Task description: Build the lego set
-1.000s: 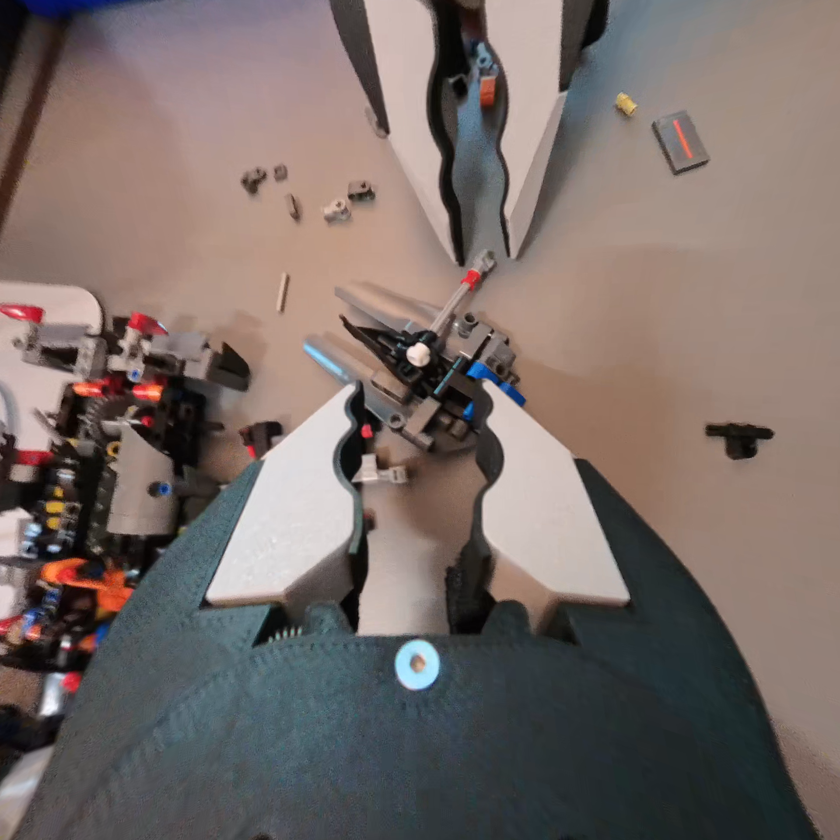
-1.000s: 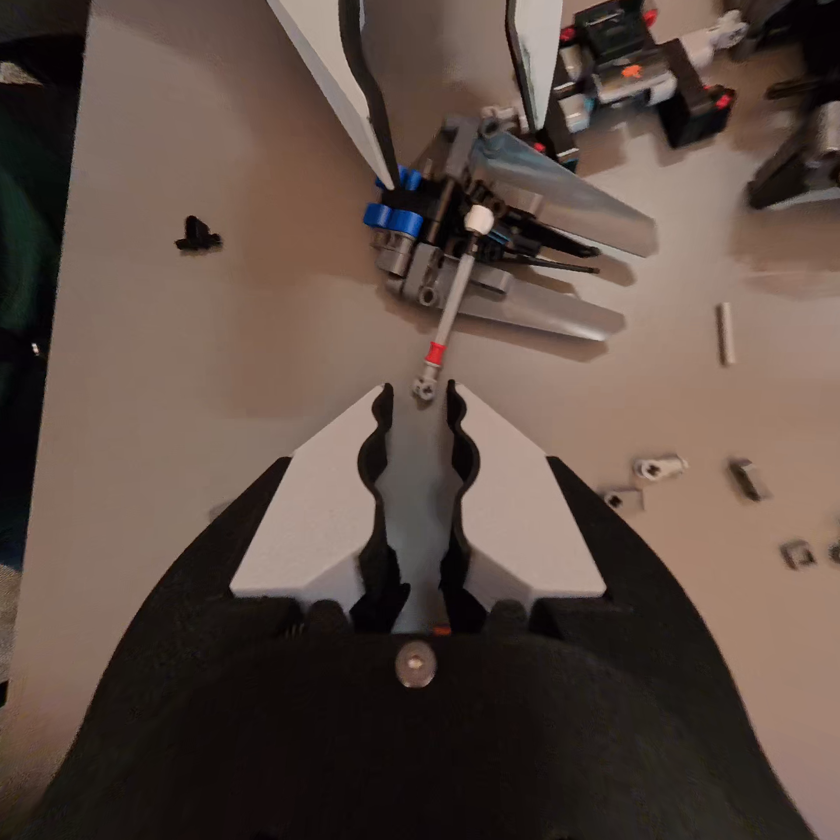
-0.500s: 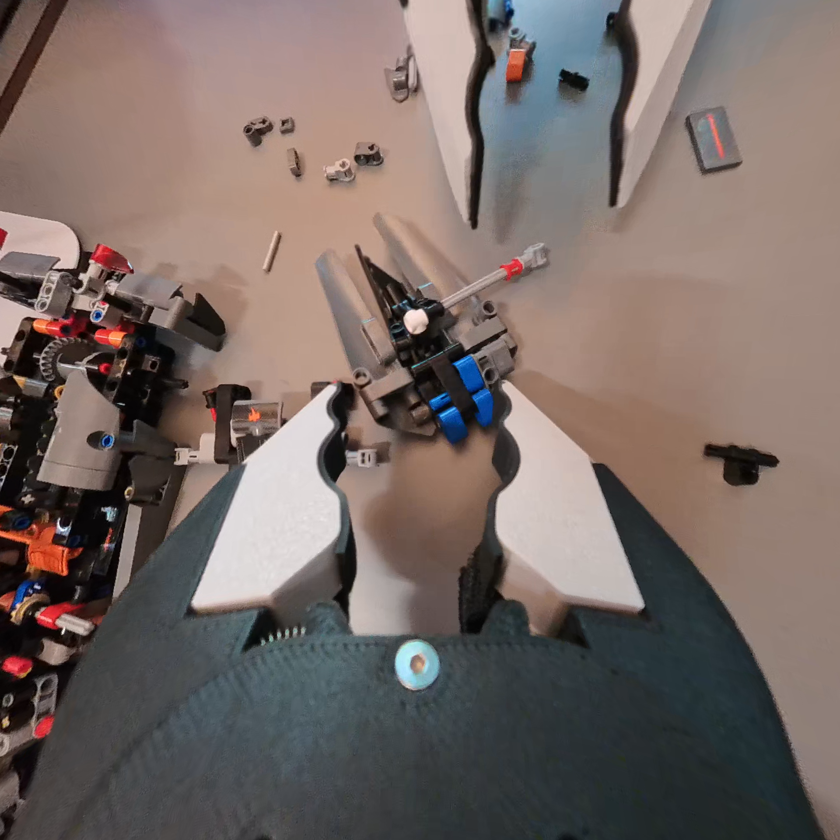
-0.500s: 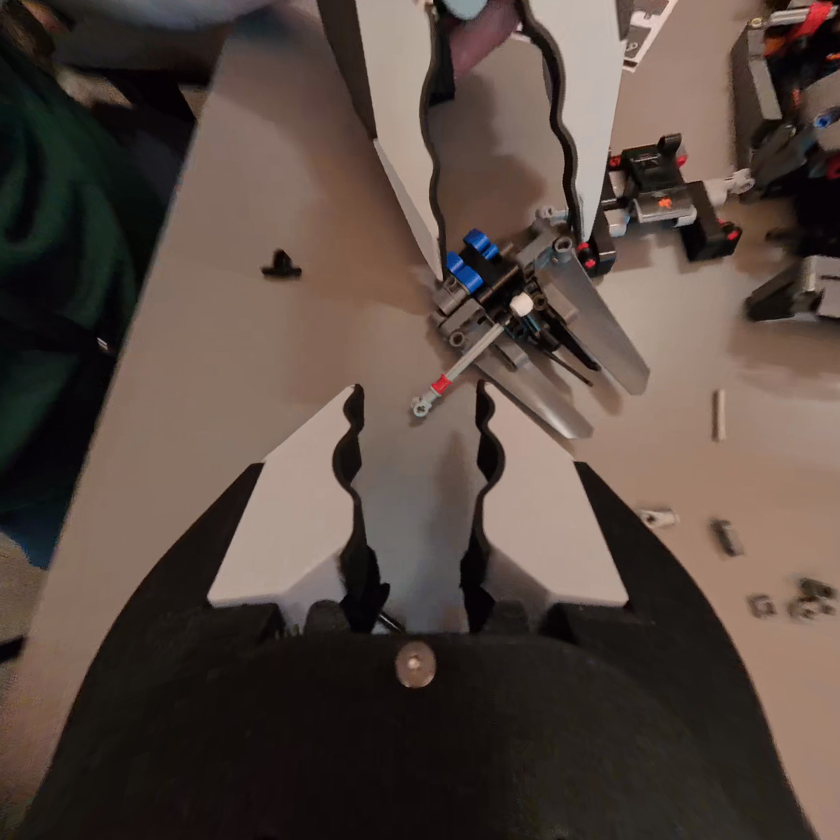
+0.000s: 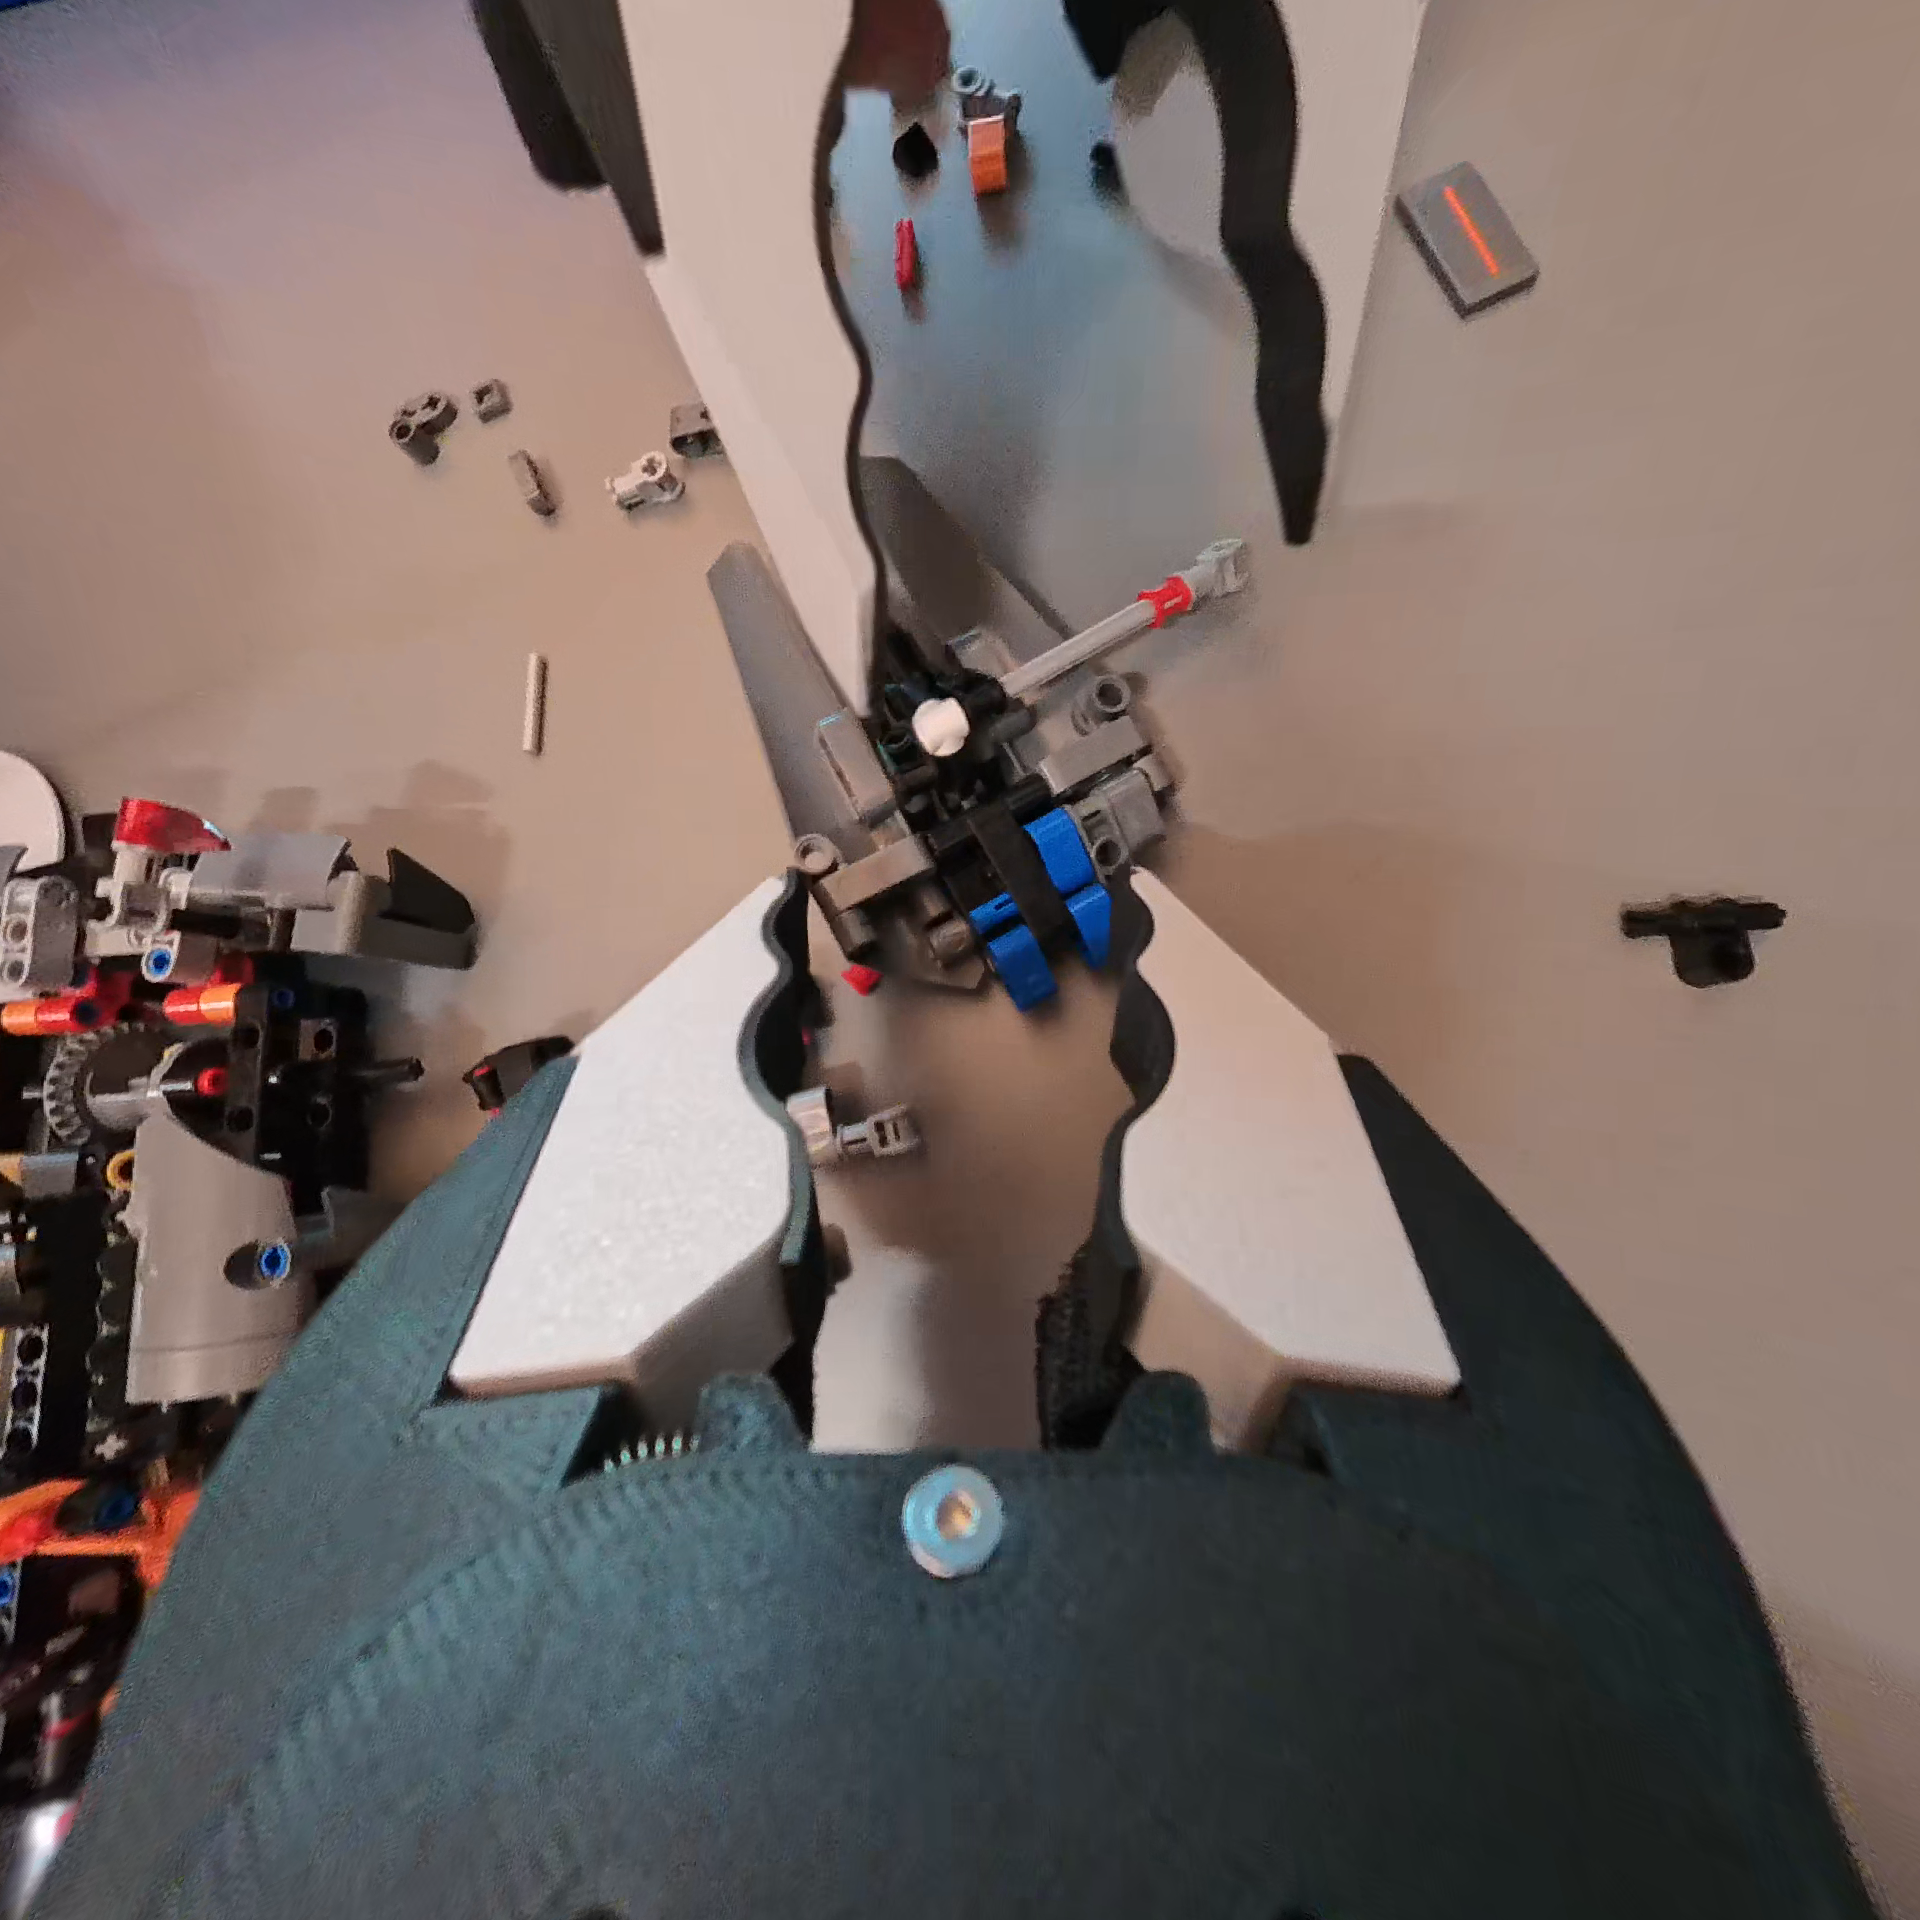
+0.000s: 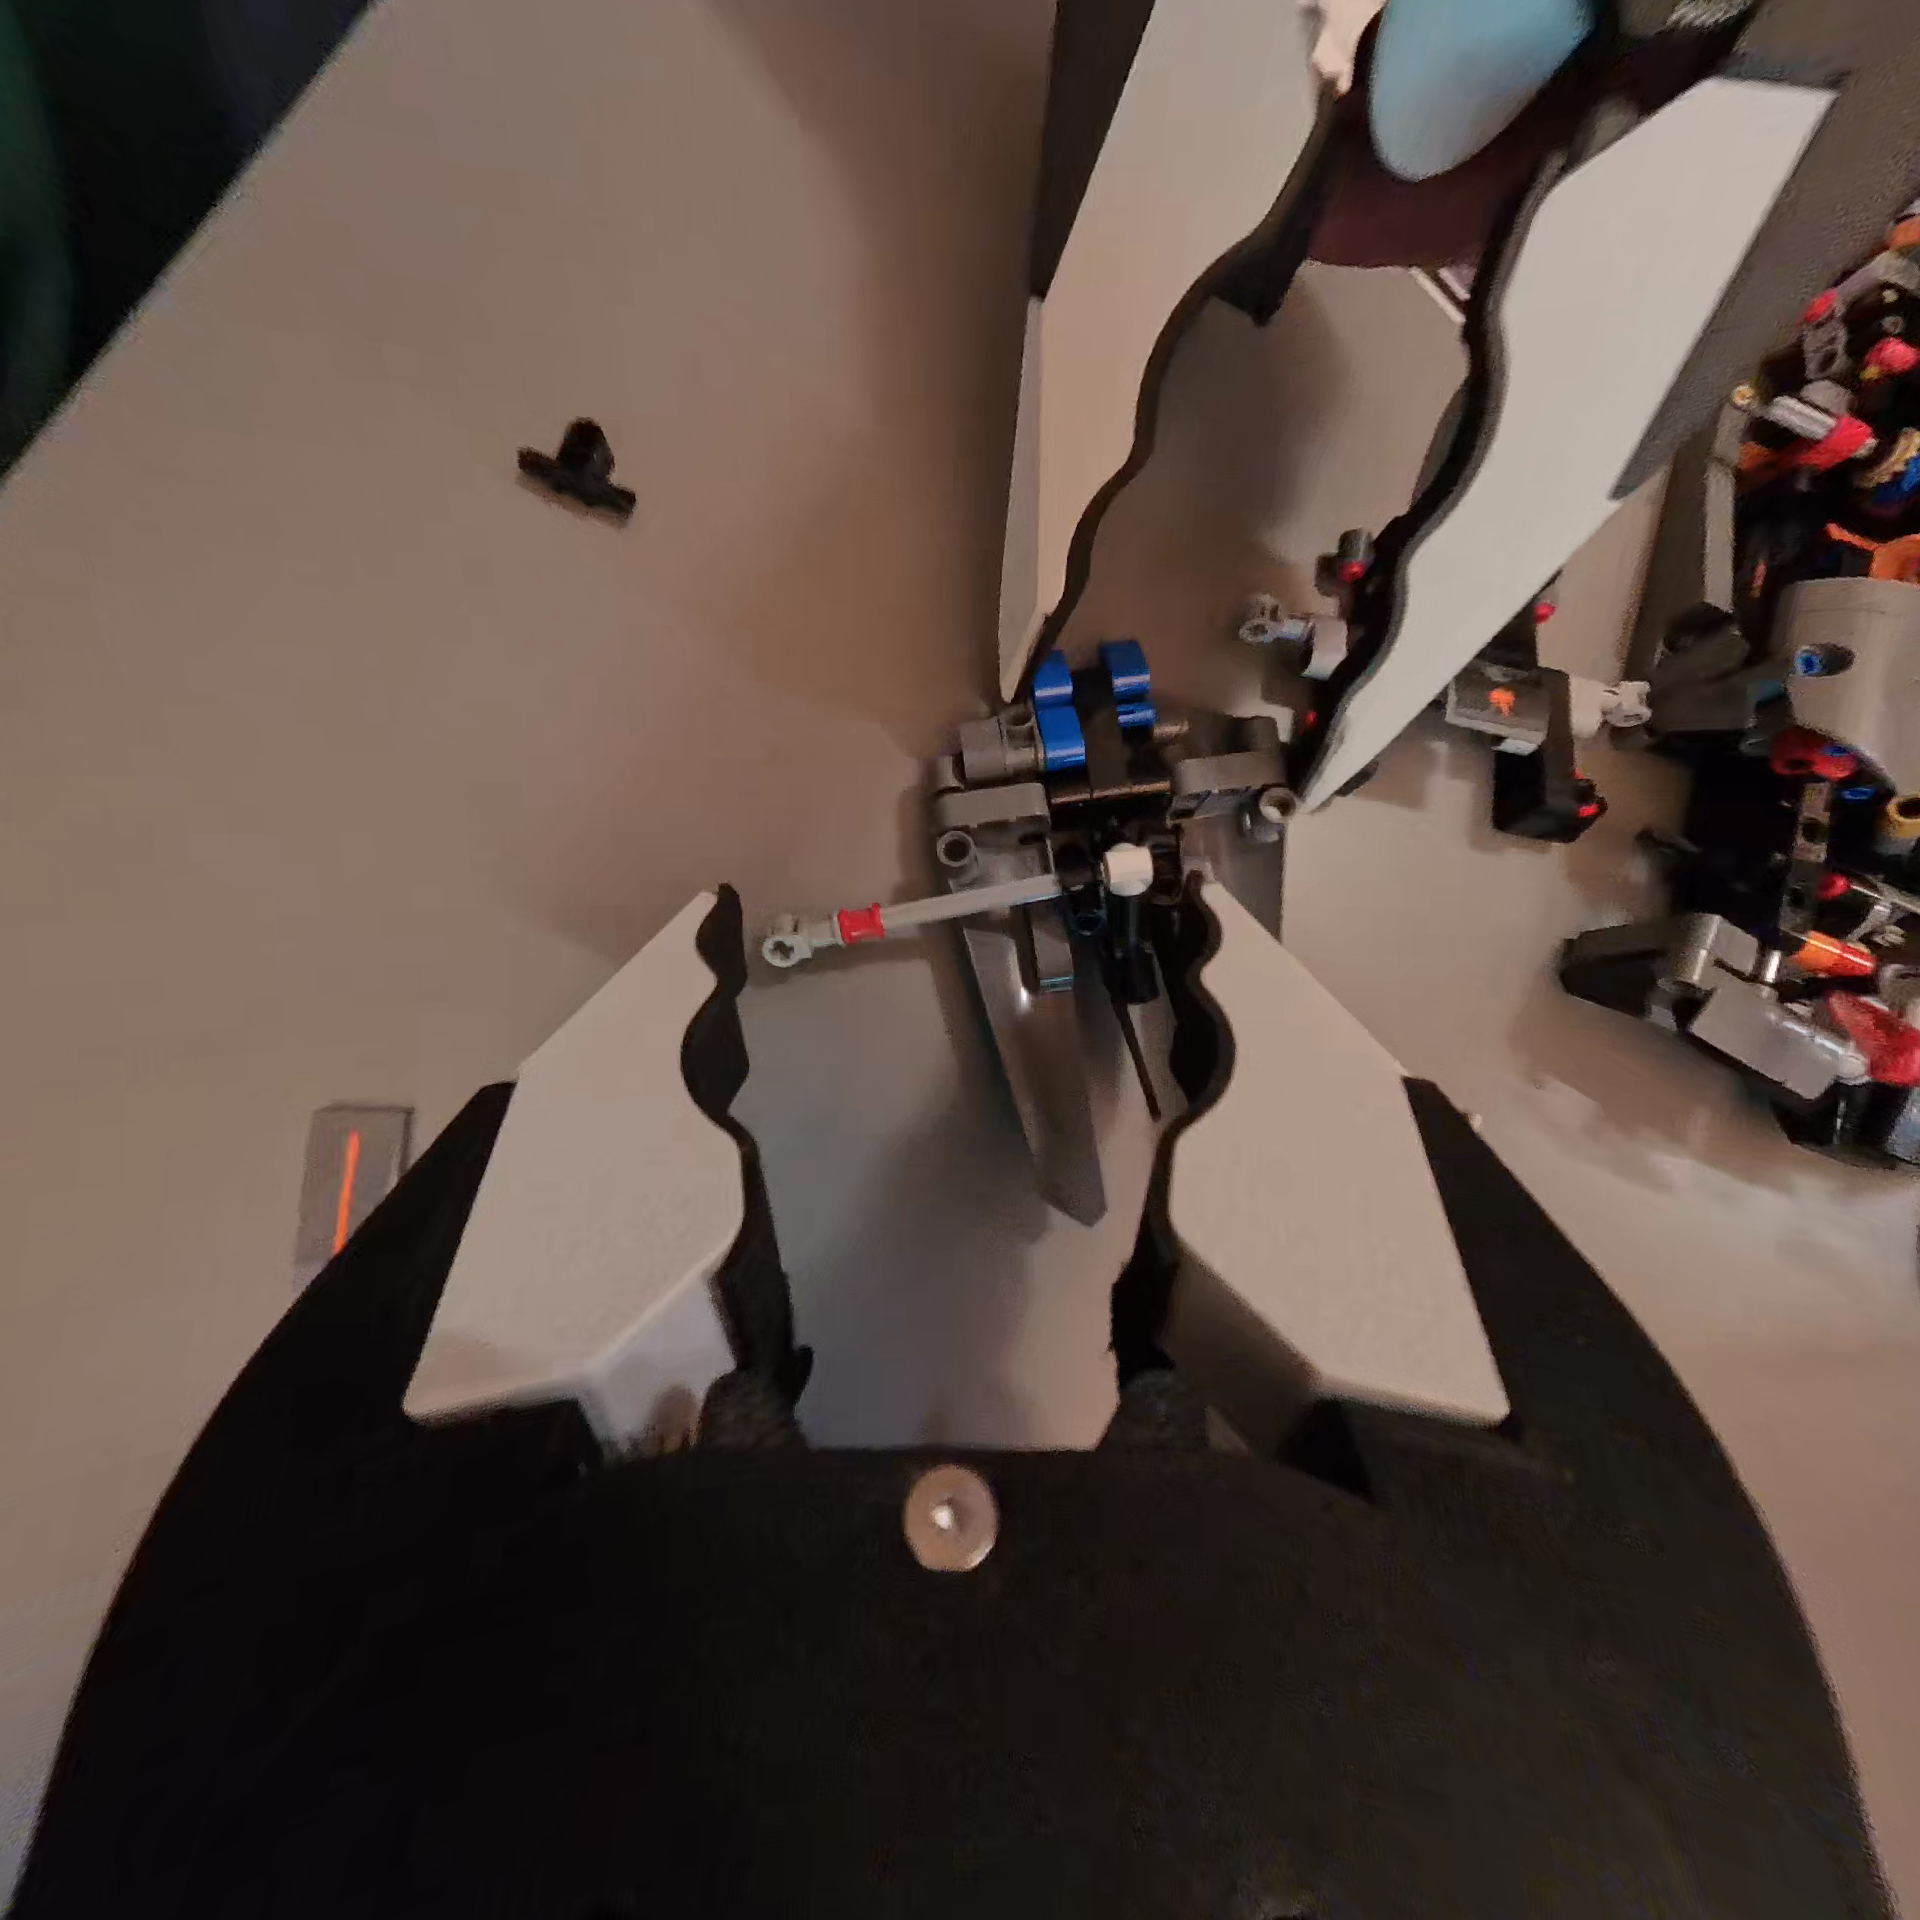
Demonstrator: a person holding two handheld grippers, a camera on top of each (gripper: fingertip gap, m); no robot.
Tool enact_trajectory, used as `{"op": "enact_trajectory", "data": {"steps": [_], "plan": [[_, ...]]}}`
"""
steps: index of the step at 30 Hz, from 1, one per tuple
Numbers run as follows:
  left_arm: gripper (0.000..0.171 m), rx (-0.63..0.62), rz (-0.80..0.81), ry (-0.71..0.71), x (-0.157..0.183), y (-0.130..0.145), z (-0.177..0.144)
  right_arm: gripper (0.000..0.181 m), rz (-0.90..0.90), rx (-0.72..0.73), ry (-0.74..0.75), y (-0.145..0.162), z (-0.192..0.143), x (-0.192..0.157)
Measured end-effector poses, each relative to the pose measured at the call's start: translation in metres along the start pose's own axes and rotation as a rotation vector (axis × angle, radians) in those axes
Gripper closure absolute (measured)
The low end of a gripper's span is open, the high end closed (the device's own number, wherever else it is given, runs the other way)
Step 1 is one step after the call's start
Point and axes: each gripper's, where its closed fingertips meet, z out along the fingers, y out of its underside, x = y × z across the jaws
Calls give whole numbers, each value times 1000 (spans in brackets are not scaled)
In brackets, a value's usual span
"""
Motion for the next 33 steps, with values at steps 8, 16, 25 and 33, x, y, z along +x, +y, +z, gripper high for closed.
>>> {"op": "enact_trajectory", "data": {"steps": [8, 16, 25, 33], "plan": [[115, 10, 33, 37, 1, -1, 1, 107, -51, 11, -22, 2, 3, -4], [116, 23, 49, 35, 2, -4, 2, 118, -74, 10, 6, 4, 2, -3], [117, 22, 52, 33, 2, -4, 3, 106, -38, 27, -38, 4, -1, -8], [117, 35, 49, 39, 3, -6, 4, 100, -62, 14, -45, 6, -1, -10]]}}
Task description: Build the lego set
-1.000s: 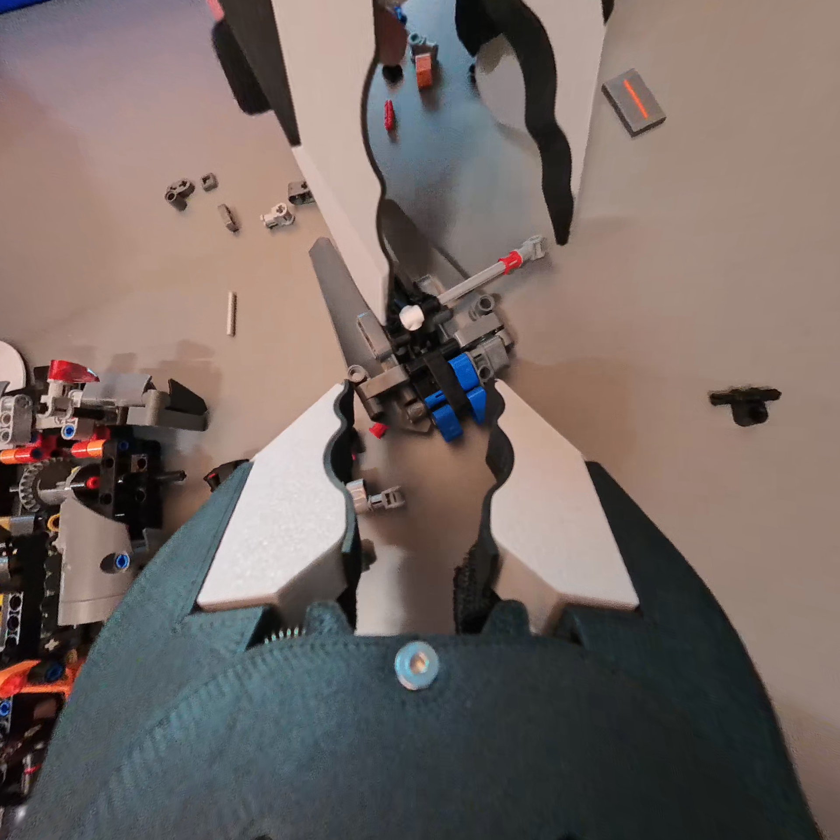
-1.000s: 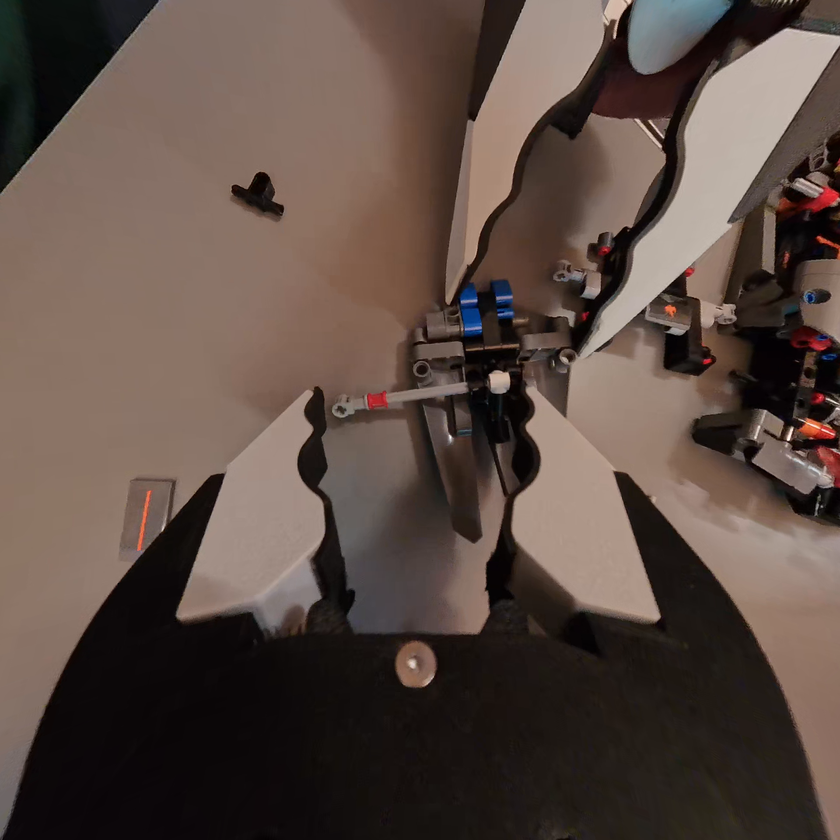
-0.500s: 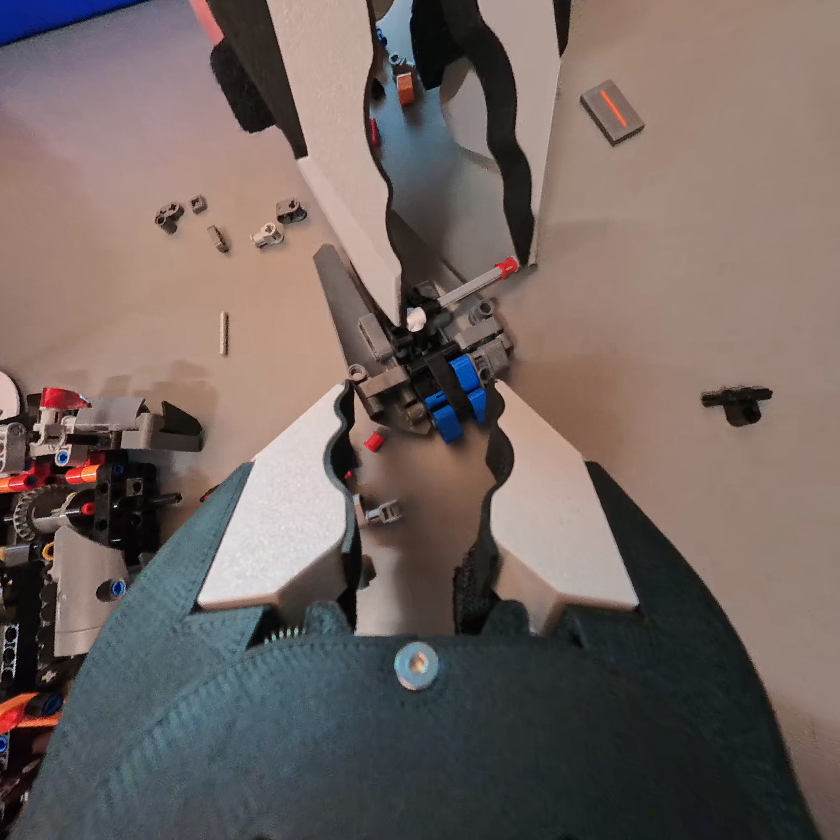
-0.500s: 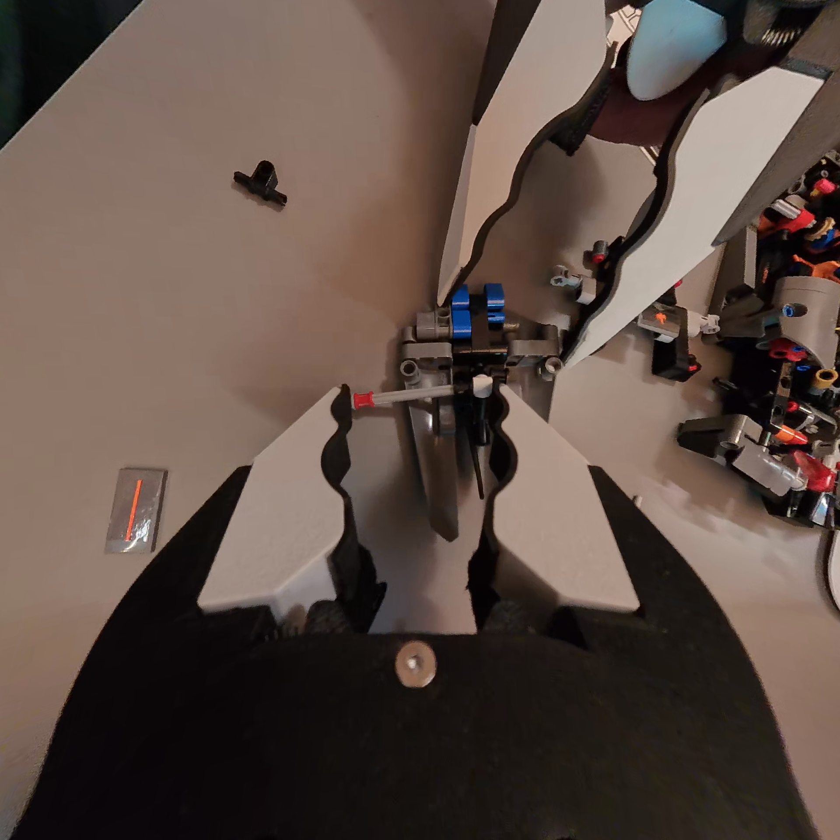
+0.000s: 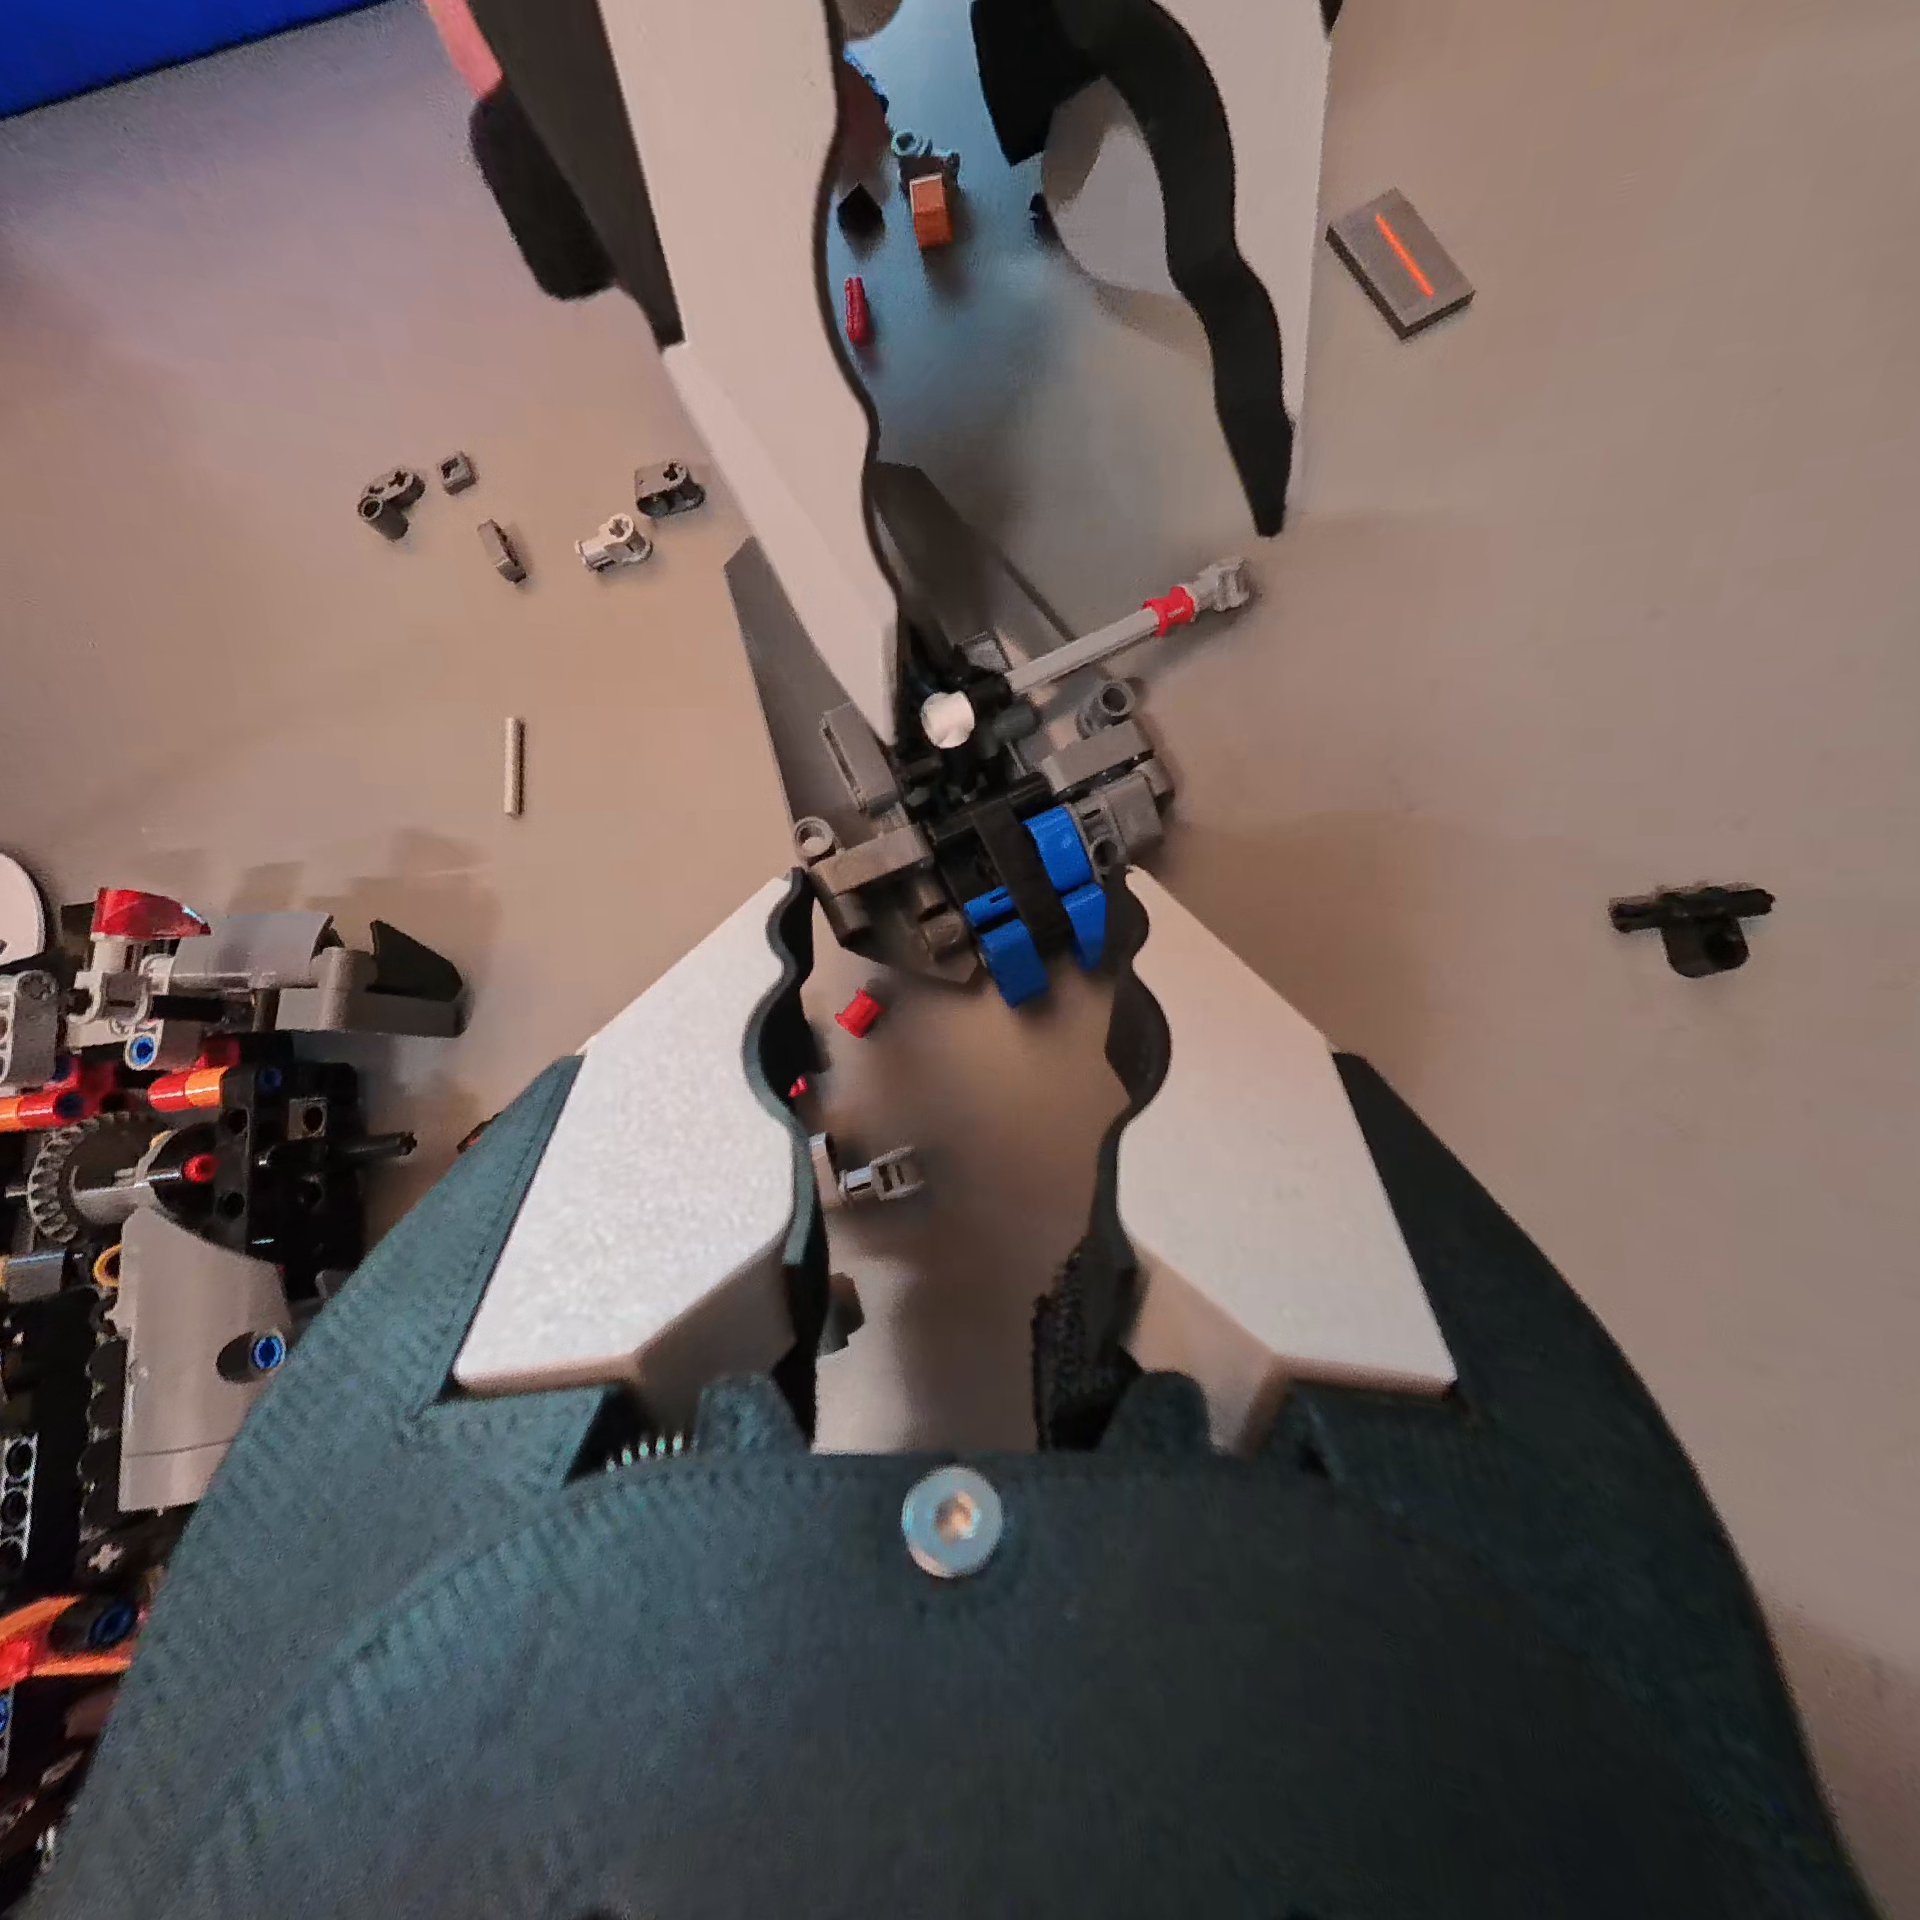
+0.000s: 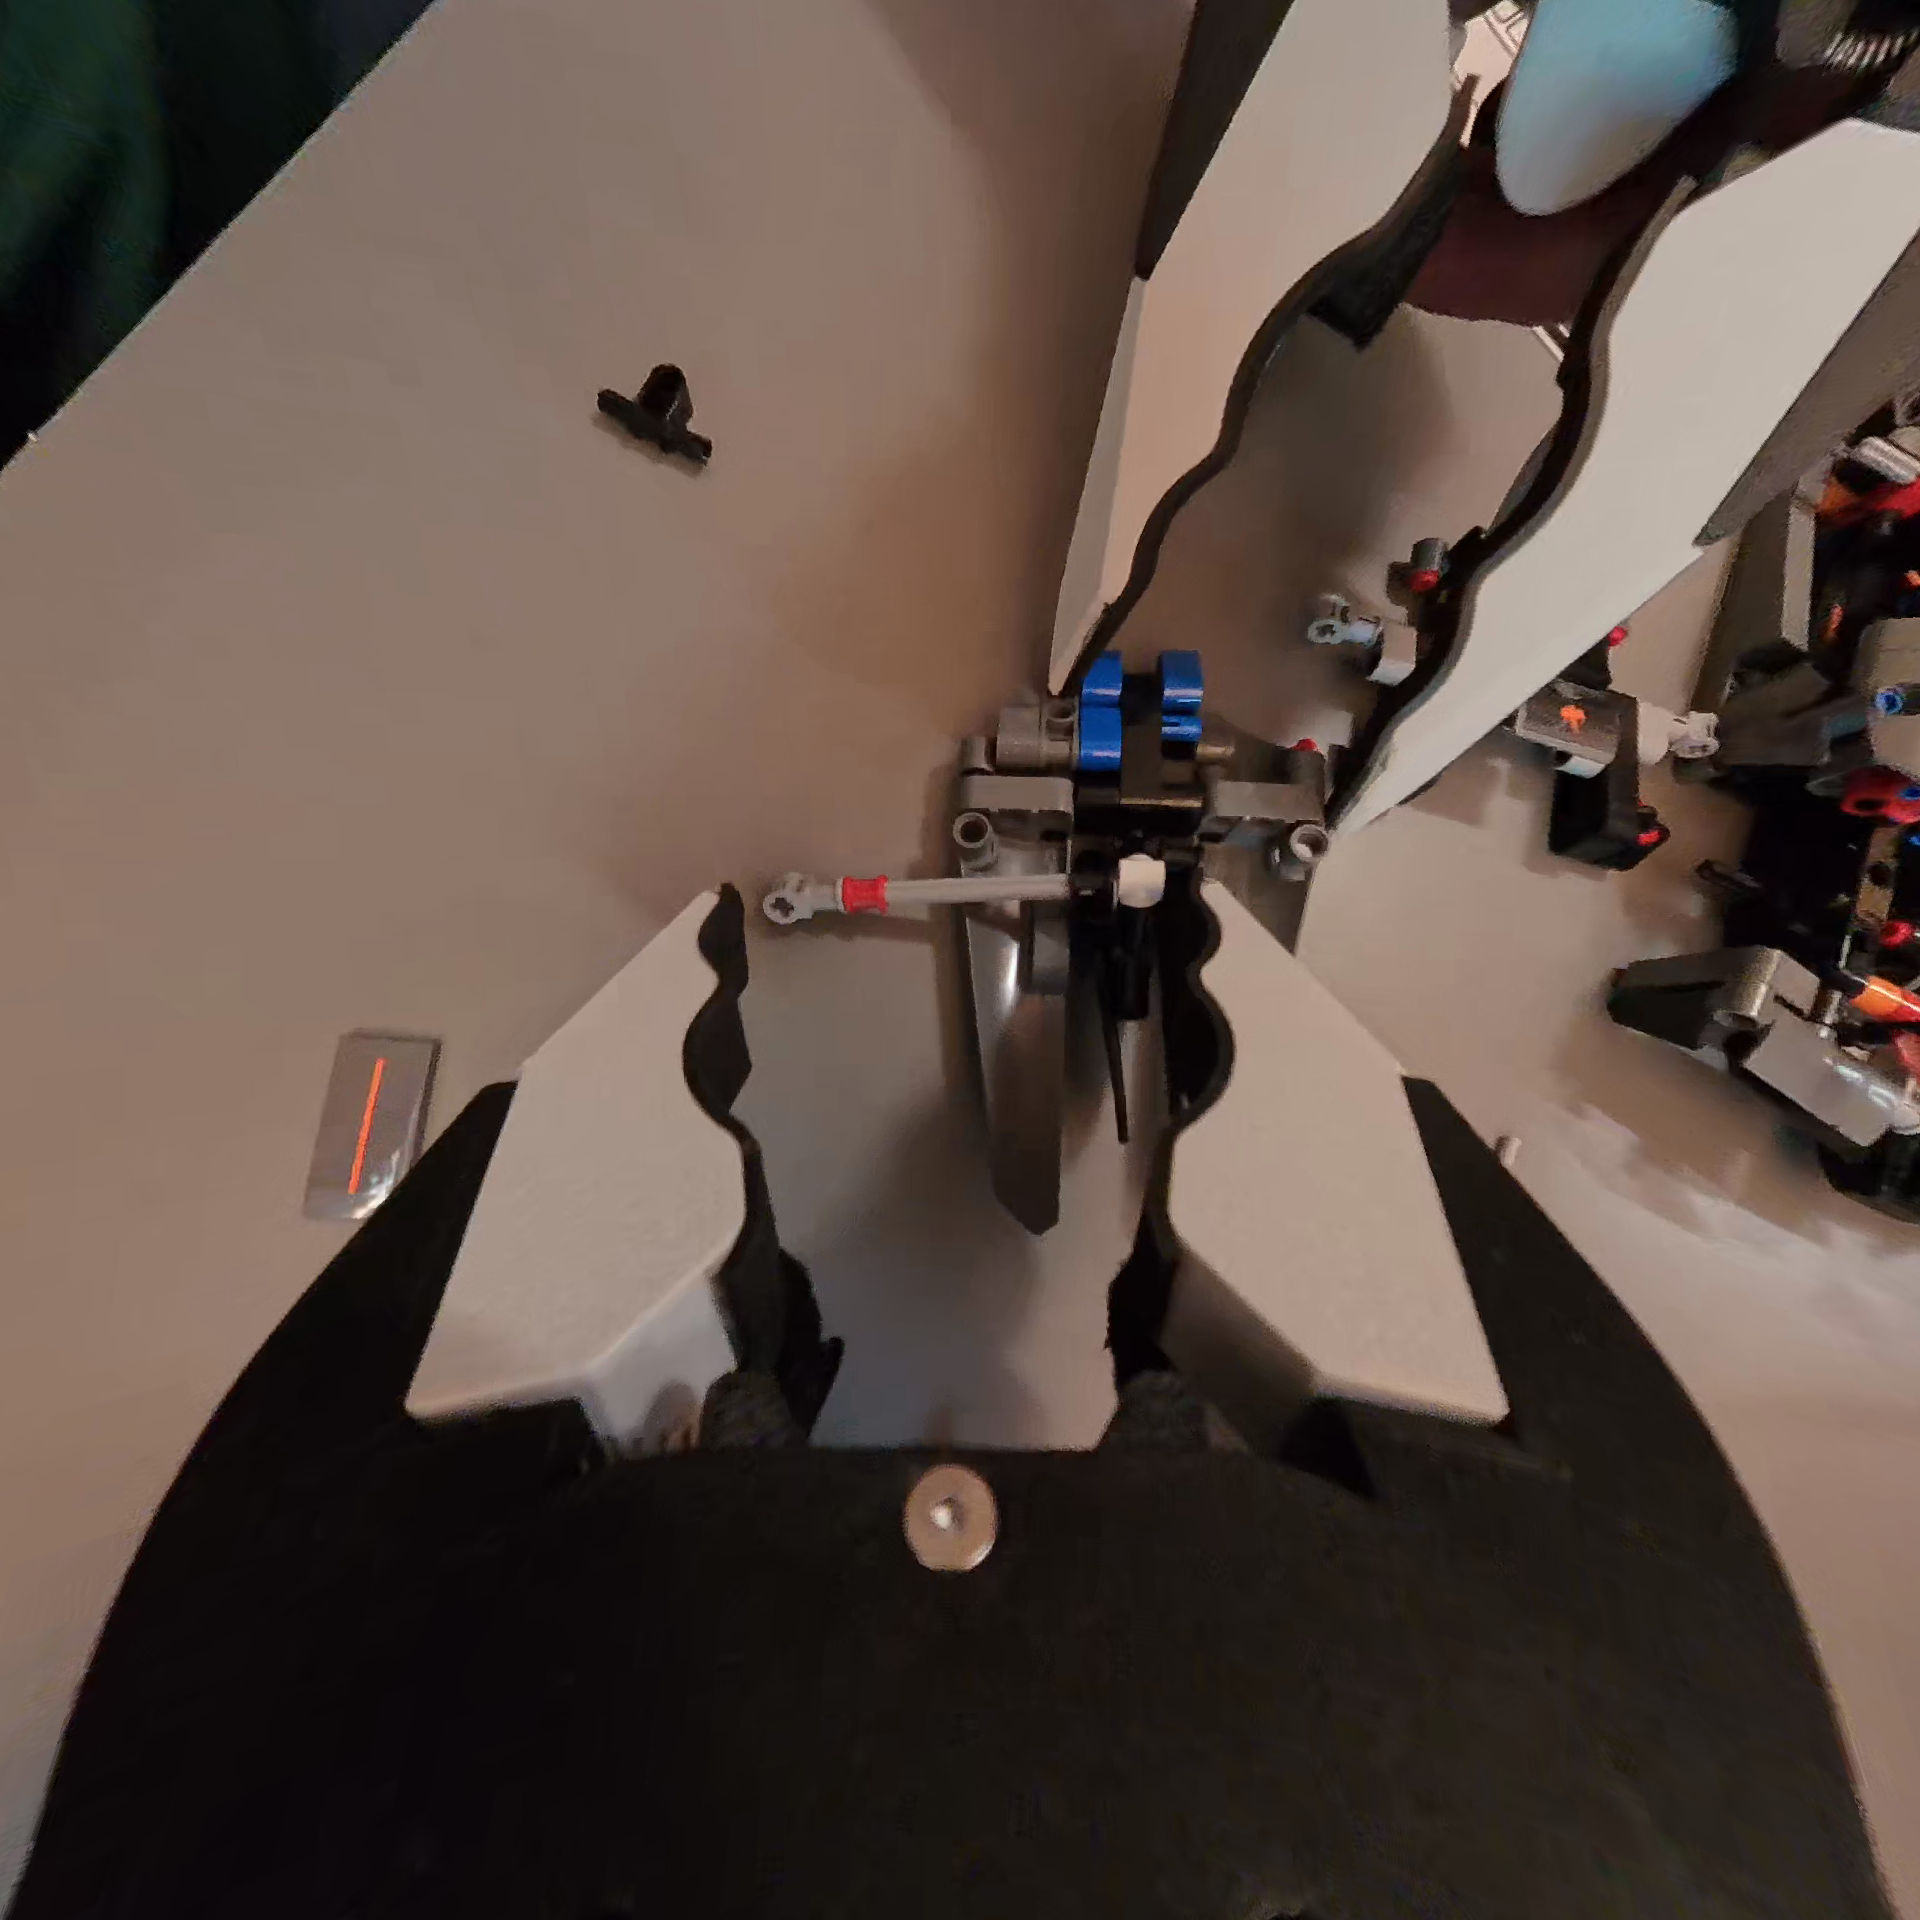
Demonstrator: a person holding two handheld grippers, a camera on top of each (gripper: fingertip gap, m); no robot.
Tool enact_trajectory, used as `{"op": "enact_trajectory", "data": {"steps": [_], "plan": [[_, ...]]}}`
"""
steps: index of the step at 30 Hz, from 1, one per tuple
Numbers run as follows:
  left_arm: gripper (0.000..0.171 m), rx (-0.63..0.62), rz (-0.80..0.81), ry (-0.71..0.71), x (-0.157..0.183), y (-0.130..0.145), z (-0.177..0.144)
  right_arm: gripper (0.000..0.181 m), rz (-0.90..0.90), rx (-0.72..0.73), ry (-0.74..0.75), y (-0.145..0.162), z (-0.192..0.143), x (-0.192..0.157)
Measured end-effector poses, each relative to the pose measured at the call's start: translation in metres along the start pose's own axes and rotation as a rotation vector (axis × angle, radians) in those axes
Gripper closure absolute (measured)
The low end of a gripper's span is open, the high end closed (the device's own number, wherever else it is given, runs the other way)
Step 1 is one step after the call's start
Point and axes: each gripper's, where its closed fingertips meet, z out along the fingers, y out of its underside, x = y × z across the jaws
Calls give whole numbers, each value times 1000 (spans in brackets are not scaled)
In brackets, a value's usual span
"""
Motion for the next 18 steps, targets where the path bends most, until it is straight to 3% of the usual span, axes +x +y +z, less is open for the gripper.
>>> {"op": "enact_trajectory", "data": {"steps": [13, 16, 18], "plan": [[117, 11, -2, -8, 0, -1, 1, 108, -28, 9, 48, -1, 3, 1], [118, 26, 2, 15, 6, -4, 3, 146, -74, 17, 141, 1, 0, 10], [118, 12, 4, 11, 5, -4, 3, 133, -59, 31, 120, -1, 1, 6]]}}
